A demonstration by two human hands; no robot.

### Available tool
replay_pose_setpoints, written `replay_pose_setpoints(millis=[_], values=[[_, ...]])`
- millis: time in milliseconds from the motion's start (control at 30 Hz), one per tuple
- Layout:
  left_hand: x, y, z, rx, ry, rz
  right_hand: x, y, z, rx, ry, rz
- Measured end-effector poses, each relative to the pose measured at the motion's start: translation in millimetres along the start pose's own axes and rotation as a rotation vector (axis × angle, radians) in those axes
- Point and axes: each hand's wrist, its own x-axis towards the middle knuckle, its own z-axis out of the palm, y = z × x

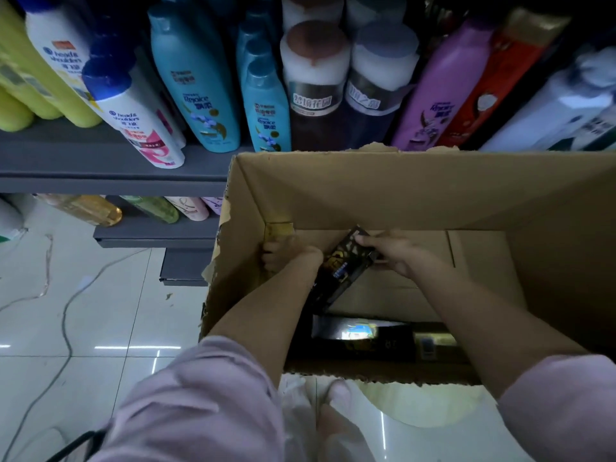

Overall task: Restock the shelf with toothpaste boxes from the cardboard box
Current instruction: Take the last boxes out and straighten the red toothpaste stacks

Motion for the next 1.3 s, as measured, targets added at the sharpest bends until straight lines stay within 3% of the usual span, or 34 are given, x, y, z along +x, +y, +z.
replay_pose_setpoints(millis=[33,100,200,300,333,433,500,600,667,767,867,1033,1200,1300], values=[[-5.1,7.0,-5.4,-0.112,-0.062,0.010,-1.5,-3.2,-3.0,0.038,0.052,-0.038],[9.7,11.2,3.3,-0.102,-0.146,-0.004,-2.3,-9.7,-8.8,0.066,0.169,-0.116],[-1.8,11.4,-2.1,-0.141,-0.035,-0.105,2.9,-11.1,-17.6,-0.013,0.317,-0.196],[-13.4,3.5,0.8,0.019,0.177,-0.050,10.4,-7.5,-18.9,0.008,0.392,-0.229],[-15.5,-2.4,2.9,0.064,0.182,-0.007,8.6,-8.7,-16.8,-0.003,0.396,-0.239],[-19.5,1.2,13.5,0.130,0.255,0.073,4.2,-13.4,-14.4,-0.157,0.356,-0.261],[-18.2,2.2,15.3,0.151,0.201,0.095,1.7,-14.7,-20.1,-0.260,0.319,-0.258],[-10.8,-1.4,7.3,0.067,0.257,0.048,-7.9,-18.0,-32.0,-0.481,0.255,-0.207],[-8.8,-5.5,1.2,0.057,0.212,0.021,-14.0,-17.2,-37.1,-0.719,0.185,-0.126],[-20.6,-9.0,-1.7,0.039,0.096,0.147,-20.8,-5.9,-37.9,-0.960,0.069,-0.027],[-31.0,-7.9,-4.7,-0.089,0.064,0.296,-23.2,13.1,-37.9,-1.054,-0.007,-0.052],[-51.4,-6.4,-19.5,-0.054,0.093,0.484,-35.1,19.6,-45.2,-0.818,-0.057,-0.052],[-82.9,1.2,-36.4,-0.034,0.122,0.736,-58.9,12.6,-54.1,-0.505,-0.040,-0.208],[-106.0,4.4,-48.1,-0.175,0.110,0.858,-74.8,4.1,-58.3,-0.437,-0.036,-0.313]])
